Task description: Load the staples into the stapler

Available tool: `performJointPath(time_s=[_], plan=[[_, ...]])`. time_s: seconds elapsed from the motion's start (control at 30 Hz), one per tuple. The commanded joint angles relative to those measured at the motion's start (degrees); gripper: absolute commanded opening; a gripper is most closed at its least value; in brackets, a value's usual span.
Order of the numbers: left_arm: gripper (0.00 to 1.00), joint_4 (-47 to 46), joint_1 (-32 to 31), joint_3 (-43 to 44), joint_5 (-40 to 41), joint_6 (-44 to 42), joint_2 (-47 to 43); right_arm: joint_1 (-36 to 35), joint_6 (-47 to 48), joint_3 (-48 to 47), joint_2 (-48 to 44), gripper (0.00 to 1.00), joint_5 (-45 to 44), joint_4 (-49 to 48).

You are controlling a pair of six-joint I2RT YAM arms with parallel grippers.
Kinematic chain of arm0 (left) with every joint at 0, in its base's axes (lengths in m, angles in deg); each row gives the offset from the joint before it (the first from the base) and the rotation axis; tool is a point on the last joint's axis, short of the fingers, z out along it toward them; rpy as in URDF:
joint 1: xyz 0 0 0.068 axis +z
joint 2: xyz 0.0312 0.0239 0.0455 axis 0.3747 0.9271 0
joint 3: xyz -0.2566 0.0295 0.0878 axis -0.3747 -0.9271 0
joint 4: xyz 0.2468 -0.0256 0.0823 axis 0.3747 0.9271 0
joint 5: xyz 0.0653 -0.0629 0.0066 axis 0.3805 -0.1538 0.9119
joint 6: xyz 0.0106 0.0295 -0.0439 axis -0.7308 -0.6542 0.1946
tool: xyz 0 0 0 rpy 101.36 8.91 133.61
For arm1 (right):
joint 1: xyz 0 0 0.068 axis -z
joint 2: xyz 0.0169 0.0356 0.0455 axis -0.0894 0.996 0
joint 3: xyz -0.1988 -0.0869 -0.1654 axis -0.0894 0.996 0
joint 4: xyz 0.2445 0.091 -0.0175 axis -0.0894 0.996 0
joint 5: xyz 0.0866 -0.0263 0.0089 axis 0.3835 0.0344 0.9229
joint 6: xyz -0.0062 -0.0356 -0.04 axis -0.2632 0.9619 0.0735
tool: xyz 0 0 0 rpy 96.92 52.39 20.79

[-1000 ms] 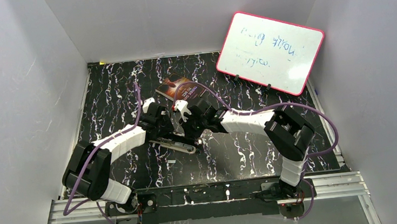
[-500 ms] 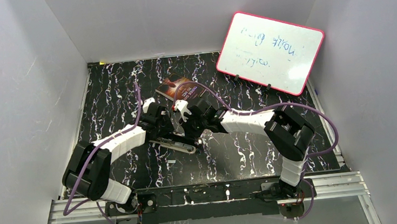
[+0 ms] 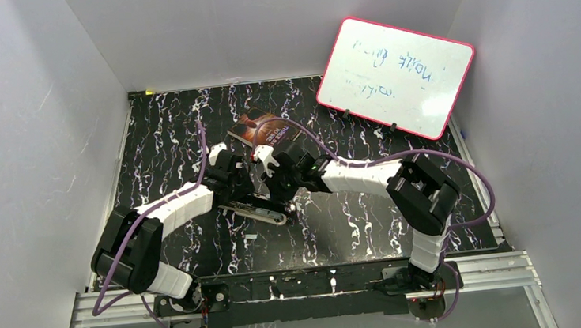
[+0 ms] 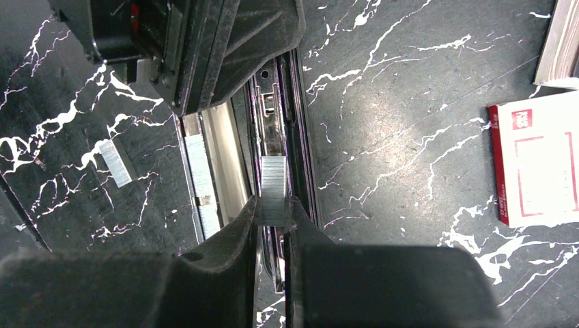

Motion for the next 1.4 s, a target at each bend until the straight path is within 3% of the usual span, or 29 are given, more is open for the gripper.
performJointPath(time_s=[0.0,0.5,0.93,1.37], plan=[[0.62,2.91,-0.03,-0.79,0.91,-1.18,-1.65,0.23,1.36,-3.81,1.77,0.00,-0.01,2.69],[0.62,2.90,-0.03,-0.76,0.90,-1.18,-1.64,0.22,1.46,-4.53,2.50,0.00,0.82,4.32],[0.62,2.55,-0.03,-0.70,0.76,-1.17,-1.57,0.20,1.48,-0.49,-4.12,0.00,0.89,-2.00],[0.62,2.82,0.02,-0.69,0.73,-1.27,-1.57,0.15,1.27,-1.60,-0.86,0.00,1.55,-0.11]])
